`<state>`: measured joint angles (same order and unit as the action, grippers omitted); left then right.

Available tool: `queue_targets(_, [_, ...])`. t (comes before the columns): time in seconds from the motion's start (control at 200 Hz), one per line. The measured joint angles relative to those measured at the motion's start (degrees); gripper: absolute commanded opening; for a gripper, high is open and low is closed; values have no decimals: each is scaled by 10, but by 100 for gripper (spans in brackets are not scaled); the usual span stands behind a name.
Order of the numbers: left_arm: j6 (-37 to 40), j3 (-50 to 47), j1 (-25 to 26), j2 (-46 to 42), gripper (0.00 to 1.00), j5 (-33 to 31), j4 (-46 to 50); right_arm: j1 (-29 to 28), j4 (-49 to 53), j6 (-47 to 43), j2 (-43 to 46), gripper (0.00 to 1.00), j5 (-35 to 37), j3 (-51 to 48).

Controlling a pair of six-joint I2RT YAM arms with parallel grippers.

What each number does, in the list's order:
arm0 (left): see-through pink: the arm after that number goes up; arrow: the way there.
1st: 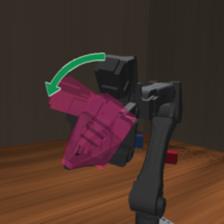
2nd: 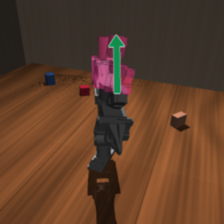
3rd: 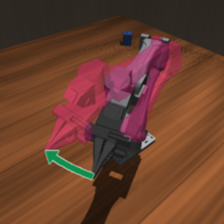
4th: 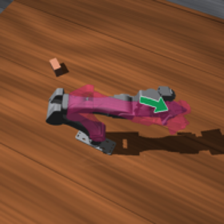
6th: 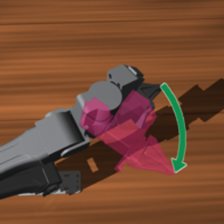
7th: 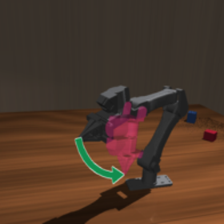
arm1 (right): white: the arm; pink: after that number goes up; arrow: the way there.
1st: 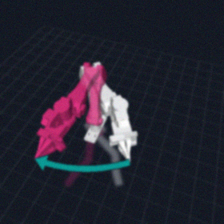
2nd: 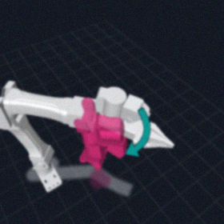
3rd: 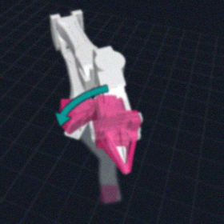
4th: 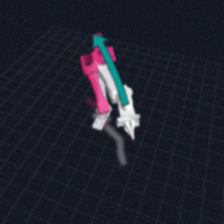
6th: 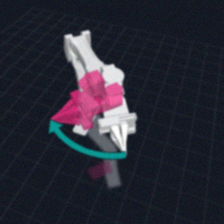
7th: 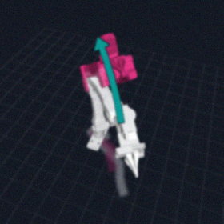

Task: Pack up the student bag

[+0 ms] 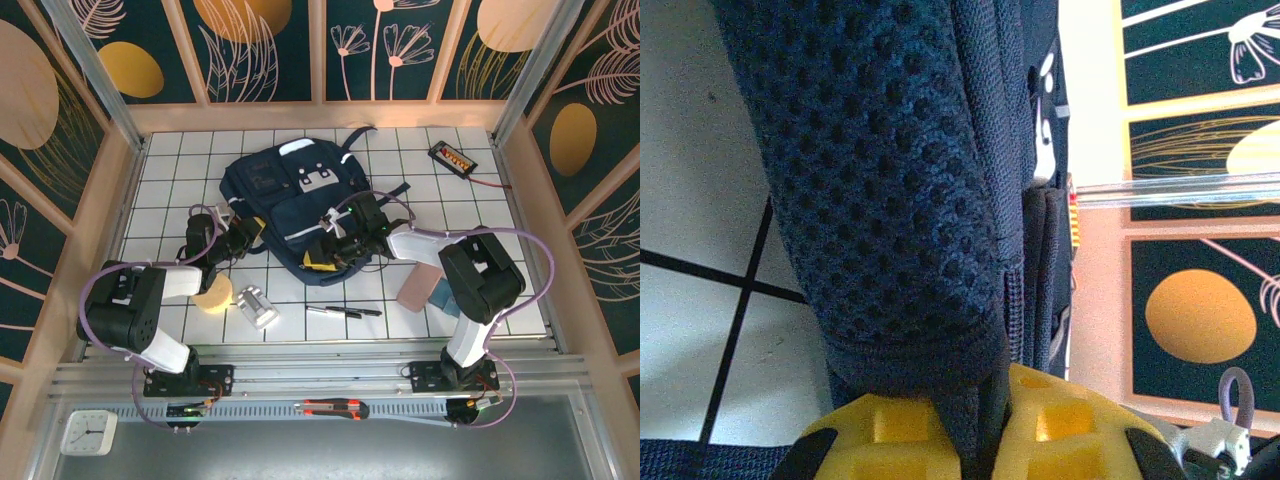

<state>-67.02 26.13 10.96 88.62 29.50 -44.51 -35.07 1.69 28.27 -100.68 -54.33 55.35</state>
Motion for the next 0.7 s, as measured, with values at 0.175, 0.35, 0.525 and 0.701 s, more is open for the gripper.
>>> queue_targets(0.175, [0, 2, 0, -13, 82, -8, 68, 0, 23, -19, 0, 47, 23, 0])
queue_targets(0.35, [8, 29, 23, -50, 82, -28, 205, 0, 14, -14, 0, 46, 39, -2])
queue_targets(0.525, [-5, 43, 48, -77, 79, -36, 283, 0, -6, 6, -8, 46, 48, -2])
queue_targets(0.701, [0, 109, 53, -107, 77, -48, 396, 0, -20, 19, -18, 45, 55, -4])
